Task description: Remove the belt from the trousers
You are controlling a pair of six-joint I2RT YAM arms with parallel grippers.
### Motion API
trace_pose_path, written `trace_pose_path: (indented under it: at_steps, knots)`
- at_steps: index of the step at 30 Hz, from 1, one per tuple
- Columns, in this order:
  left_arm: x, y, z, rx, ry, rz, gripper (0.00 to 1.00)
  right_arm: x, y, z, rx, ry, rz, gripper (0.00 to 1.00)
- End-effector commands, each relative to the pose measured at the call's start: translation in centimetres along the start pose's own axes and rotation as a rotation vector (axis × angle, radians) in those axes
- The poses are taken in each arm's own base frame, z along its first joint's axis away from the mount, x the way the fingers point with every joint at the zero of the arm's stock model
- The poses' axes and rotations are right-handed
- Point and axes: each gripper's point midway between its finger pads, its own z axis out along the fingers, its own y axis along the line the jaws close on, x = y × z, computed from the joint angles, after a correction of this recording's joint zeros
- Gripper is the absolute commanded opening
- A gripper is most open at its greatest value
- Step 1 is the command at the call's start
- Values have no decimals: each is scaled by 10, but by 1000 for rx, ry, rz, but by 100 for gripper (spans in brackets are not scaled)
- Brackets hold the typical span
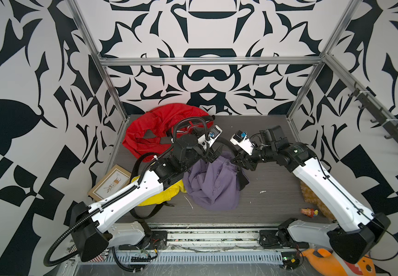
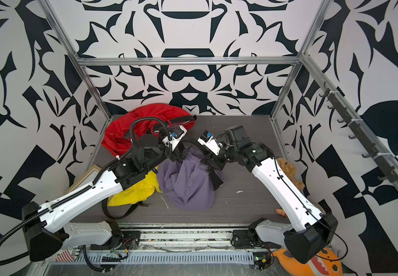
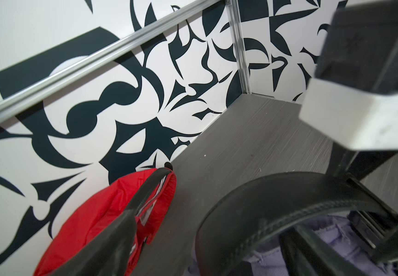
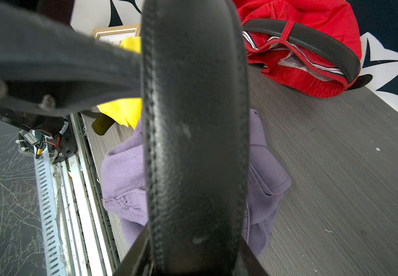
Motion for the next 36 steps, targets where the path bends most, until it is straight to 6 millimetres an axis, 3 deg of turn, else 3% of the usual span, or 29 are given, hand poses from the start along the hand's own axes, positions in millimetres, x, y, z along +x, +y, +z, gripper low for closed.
trace_pose_path:
  at_steps: [1,3,5,9,11,13,19,23,26,32,36]
  knots:
    - [1,2,15,-38,24,146,96,-21,3,-15,11,-62,-32,0]
    - [-8,-4,19,-8,-5,152,94,-21,3,-15,11,-61,-32,0]
    - [-9,-6,24,3,-8,153,84,-20,3,-15,14,-61,-31,0]
    - [0,-9,32,-2,15,141,41,-19,3,-16,18,-60,-33,0]
    - [7,-2,30,-43,19,105,18,-17,2,-16,22,-55,-33,0]
    - [19,10,28,-78,35,44,2,-17,2,-17,25,-53,-35,0]
    - [84,79,8,-195,135,-347,0,-13,3,-18,23,-50,-31,0]
    - [127,137,-25,-311,126,-661,0,-6,2,-13,15,-31,-19,0]
    - [156,164,-41,-363,109,-861,0,0,2,-9,8,-15,-2,0]
    - [201,192,-56,-391,77,-1159,0,7,2,-6,7,8,11,0]
    - [188,185,-47,-334,113,-1082,0,7,1,-5,9,17,23,0]
